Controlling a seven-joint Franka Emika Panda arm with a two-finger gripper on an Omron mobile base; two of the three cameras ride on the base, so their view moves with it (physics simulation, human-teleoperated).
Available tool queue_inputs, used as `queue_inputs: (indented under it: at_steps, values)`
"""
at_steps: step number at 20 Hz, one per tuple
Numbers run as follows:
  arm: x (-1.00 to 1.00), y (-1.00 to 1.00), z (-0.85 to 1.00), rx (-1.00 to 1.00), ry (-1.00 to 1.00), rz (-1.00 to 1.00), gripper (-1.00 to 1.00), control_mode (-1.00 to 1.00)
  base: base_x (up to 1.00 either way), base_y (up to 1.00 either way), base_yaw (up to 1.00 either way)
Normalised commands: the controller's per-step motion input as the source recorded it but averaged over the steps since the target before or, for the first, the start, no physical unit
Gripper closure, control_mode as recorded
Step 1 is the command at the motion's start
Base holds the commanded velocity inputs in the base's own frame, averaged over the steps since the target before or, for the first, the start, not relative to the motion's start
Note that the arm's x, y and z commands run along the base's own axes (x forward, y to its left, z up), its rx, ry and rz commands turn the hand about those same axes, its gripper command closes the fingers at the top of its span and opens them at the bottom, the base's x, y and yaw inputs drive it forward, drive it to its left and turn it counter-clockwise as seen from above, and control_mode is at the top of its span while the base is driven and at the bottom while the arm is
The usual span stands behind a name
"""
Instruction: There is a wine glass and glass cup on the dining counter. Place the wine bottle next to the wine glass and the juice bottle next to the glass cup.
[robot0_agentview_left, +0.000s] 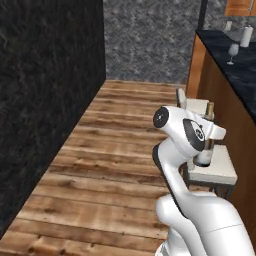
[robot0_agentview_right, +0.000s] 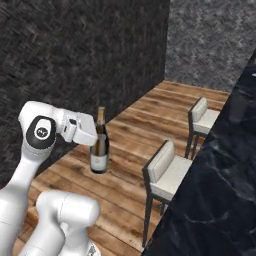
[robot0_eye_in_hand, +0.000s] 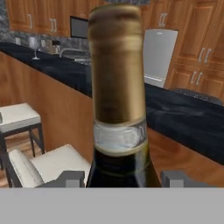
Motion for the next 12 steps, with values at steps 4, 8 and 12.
queue_inputs:
  at_steps: [4,8,12]
  values:
    - [0.0,0.0,0.0,0.0,0.0,0.0,1.0,1.0,0.85,0.26,-0.17]
    - [0.0,0.0,0.0,0.0,0.0,0.0,1.0,1.0,0.87,0.29,-0.18]
    - [0.0,0.0,0.0,0.0,0.0,0.0,1.0,1.0,0.88,0.31,-0.17]
